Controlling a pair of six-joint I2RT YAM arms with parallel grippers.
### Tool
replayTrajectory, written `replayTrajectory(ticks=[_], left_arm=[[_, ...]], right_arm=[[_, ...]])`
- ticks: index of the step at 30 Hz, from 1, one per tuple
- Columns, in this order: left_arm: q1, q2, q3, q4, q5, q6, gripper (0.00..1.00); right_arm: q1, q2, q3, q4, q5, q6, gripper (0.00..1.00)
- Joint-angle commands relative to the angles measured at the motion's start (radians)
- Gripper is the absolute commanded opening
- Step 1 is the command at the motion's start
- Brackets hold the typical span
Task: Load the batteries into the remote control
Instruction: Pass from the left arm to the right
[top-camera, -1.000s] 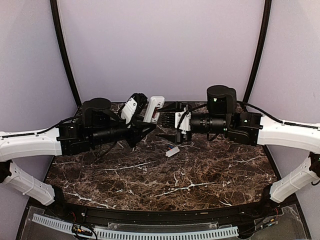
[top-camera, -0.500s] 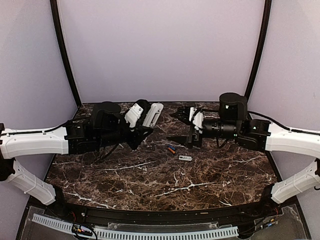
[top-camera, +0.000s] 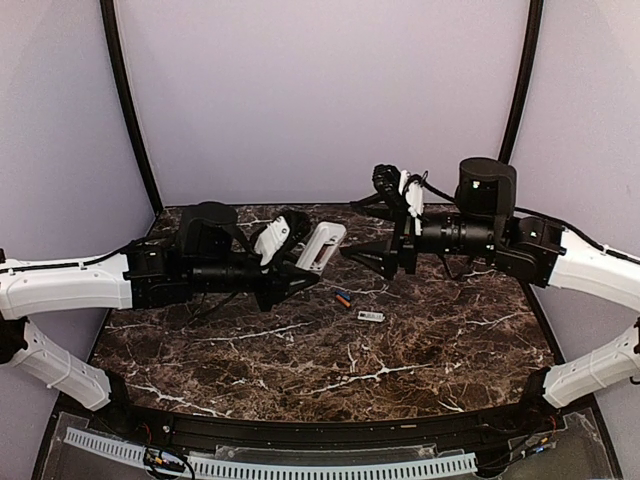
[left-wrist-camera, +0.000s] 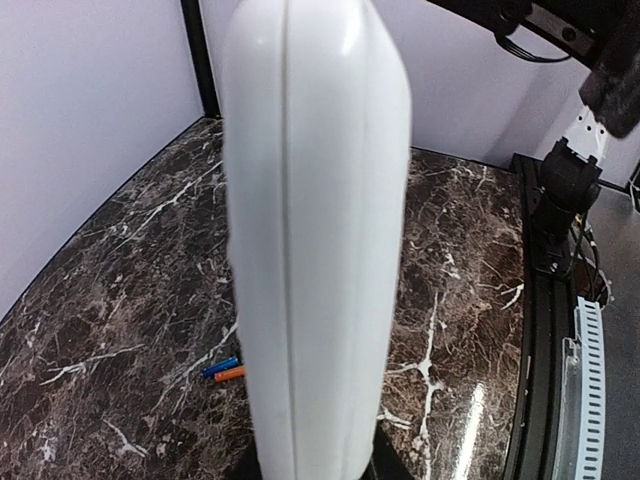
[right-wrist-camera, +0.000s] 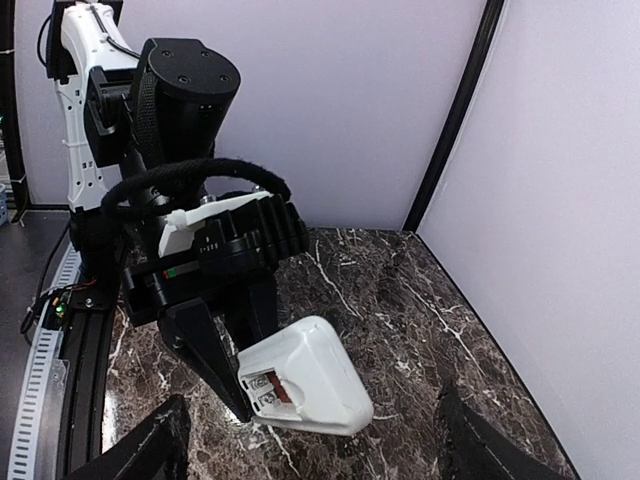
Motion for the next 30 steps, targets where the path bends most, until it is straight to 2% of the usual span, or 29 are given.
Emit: replayTrajectory(ticks=[1, 10, 15, 30], left_arm=[[0.001, -0.039, 0.002, -0.037, 0.138, 0.053, 0.00], [0.001, -0.013, 0.014, -0.103, 0.199, 0.094, 0.00], [0.000, -0.010, 0.013, -0.106, 0.212, 0.098, 0.00], [0.002, -0.018, 0.011, -0.100, 0.224, 0.097, 0.00]], right_arm=[[-0.003, 0.022, 0.052, -0.090, -0.082, 0.045, 0.79], [-0.004, 0.124, 0.137, -0.183, -0.226, 0.032, 0.63], [-0.004, 0.168, 0.158, -0.193, -0.302, 0.035, 0.43], [-0.004, 0.205, 0.193, -0.297, -0.356, 0.008, 0.08]])
